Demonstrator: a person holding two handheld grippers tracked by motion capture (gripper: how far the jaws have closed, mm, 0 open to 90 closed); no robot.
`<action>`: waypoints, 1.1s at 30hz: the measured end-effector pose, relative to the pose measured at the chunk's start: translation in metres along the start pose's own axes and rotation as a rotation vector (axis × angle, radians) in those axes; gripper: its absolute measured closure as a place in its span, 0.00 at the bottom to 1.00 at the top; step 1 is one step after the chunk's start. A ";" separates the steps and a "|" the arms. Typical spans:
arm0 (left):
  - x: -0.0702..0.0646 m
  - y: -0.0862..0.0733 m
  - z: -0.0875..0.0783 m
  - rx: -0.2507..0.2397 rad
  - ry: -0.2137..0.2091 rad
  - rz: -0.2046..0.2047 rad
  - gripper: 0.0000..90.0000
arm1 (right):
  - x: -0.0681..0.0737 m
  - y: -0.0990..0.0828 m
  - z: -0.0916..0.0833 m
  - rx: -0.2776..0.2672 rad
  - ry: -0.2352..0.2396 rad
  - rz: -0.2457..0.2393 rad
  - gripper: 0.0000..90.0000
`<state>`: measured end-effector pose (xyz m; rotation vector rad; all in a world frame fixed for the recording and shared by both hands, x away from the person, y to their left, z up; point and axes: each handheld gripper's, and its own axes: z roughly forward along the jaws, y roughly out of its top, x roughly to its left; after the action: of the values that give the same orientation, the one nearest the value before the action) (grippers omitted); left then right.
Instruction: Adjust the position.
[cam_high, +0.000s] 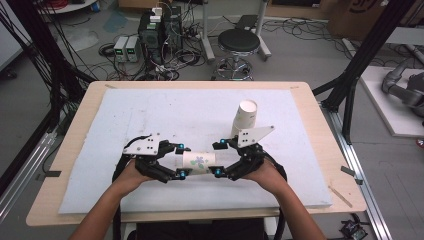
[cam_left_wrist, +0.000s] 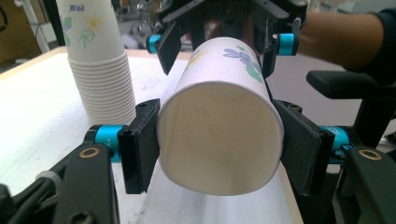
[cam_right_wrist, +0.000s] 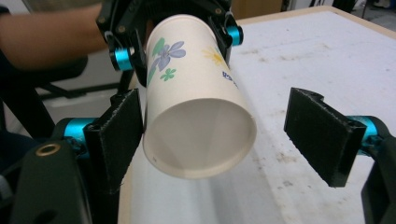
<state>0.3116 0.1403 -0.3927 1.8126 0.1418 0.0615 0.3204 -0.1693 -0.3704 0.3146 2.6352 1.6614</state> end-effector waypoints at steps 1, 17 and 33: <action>0.001 0.002 -0.001 0.017 0.001 -0.004 0.39 | 0.000 0.002 0.000 0.008 -0.003 -0.008 0.22; 0.008 0.029 -0.001 0.276 0.042 0.003 0.41 | 0.006 0.024 0.008 0.167 -0.084 -0.155 0.22; 0.008 0.046 0.003 0.423 0.037 0.029 0.41 | 0.008 0.033 0.022 0.272 -0.083 -0.224 0.22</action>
<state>0.3228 0.1272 -0.3490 2.2372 0.1631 0.0904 0.3207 -0.1345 -0.3503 0.0828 2.7152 1.2033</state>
